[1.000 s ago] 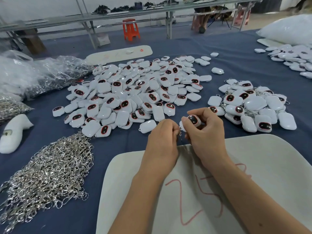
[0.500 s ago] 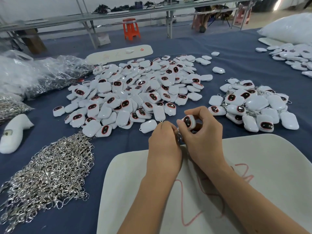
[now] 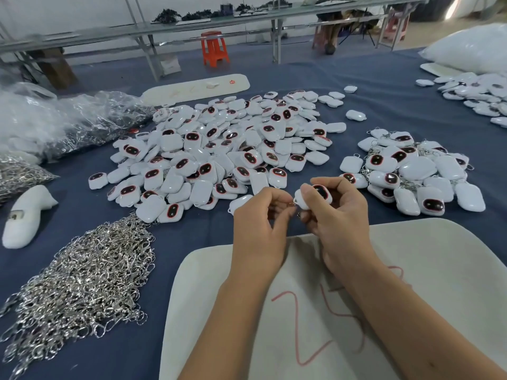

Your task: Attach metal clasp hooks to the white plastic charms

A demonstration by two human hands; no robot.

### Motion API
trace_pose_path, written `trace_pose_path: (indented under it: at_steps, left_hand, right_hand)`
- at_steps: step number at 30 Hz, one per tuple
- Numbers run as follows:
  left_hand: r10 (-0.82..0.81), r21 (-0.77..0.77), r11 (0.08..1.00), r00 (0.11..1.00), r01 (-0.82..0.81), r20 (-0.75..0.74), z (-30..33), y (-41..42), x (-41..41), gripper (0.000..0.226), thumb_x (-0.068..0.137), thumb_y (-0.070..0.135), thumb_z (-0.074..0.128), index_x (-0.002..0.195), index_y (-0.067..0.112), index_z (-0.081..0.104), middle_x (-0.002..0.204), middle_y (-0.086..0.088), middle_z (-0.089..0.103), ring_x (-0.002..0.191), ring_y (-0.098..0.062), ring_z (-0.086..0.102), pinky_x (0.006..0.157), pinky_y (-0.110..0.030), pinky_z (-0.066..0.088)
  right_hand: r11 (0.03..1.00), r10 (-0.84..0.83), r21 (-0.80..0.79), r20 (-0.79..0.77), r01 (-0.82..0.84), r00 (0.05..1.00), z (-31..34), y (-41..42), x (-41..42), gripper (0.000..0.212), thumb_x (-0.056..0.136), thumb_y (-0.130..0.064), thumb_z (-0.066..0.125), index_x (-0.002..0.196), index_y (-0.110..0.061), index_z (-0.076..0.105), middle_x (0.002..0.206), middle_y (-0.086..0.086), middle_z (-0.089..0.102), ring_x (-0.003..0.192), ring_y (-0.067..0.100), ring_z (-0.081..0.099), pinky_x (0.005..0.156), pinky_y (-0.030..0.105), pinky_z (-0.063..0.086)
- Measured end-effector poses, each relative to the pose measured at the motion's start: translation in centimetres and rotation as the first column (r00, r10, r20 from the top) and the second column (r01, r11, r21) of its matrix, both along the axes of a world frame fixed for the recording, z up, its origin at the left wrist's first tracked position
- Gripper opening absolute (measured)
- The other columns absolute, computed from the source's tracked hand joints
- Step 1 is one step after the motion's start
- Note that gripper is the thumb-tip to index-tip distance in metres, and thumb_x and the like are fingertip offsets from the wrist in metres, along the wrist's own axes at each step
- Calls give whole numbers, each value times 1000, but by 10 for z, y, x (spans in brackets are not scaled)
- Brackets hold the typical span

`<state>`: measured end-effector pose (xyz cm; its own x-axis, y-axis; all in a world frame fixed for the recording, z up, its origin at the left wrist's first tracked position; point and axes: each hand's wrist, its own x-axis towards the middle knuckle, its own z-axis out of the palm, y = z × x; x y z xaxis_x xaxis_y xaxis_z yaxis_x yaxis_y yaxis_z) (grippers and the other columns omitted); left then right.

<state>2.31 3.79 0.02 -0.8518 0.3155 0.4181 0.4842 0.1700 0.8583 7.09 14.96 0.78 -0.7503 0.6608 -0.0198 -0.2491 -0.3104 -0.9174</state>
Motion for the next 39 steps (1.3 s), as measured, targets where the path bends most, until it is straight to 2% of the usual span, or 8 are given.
trace_pose_path:
  at_steps: [9,15,19,24,30,33,37,39]
  left_hand:
    - [-21,-62,998,999,20,-27,1,-6,-4,20,87,5,74,83,24,69,81,14,70,79,-8,67,71,-12,48]
    - [-135,-68,986,970,152,203,0,-15,-11,22,86,3,76,76,21,71,70,3,71,65,-8,63,65,-22,51]
    - [-118,-95,985,967,143,225,-3,-17,-13,17,89,8,75,76,16,70,68,-4,70,63,-17,62,65,-31,51]
    - [-8,-157,987,984,36,177,-6,-17,-12,18,90,11,74,74,17,68,62,6,64,56,-7,54,57,-20,43]
    - [-143,12,989,944,146,298,0,-22,-17,15,99,7,61,88,10,71,73,-2,71,67,-15,63,64,-24,51]
    - [-139,85,990,925,116,354,-1,-22,-18,17,102,11,58,90,9,70,73,-11,71,65,-16,64,63,-24,51]
    - [-125,17,992,933,126,339,-3,-19,-17,8,93,5,69,90,12,70,67,-6,70,65,-21,68,66,-30,52]
    - [-133,-49,987,944,154,302,-3,-17,-15,13,90,3,72,84,15,72,67,-4,71,65,-16,67,65,-27,52]
  right_hand:
    - [998,47,47,25,-48,999,-3,5,1,13,93,-10,77,101,-13,67,71,0,66,52,14,58,48,22,49]
    - [917,65,391,51,-80,997,-6,10,3,16,91,-11,79,98,-22,69,77,0,69,52,16,61,50,22,50]
    - [834,177,523,54,-179,983,-3,16,3,24,92,-8,77,94,-31,69,84,3,72,58,19,65,58,31,56]
    - [804,291,524,64,-280,955,-4,21,2,16,92,-2,76,99,-13,67,92,10,75,68,22,72,69,32,59]
    - [803,300,524,59,-285,952,-4,17,3,12,98,-4,68,103,-15,68,96,6,74,83,19,67,74,25,54]
    - [815,387,450,45,-364,921,-3,16,4,8,97,-15,63,103,-10,64,95,18,68,82,22,59,68,28,48]
    - [819,385,437,62,-372,921,-4,12,6,12,99,-21,61,98,-12,54,89,10,62,73,17,53,66,28,45]
    - [807,369,469,74,-359,926,-5,11,7,10,103,-13,58,99,-18,51,96,10,63,76,23,55,70,40,50]
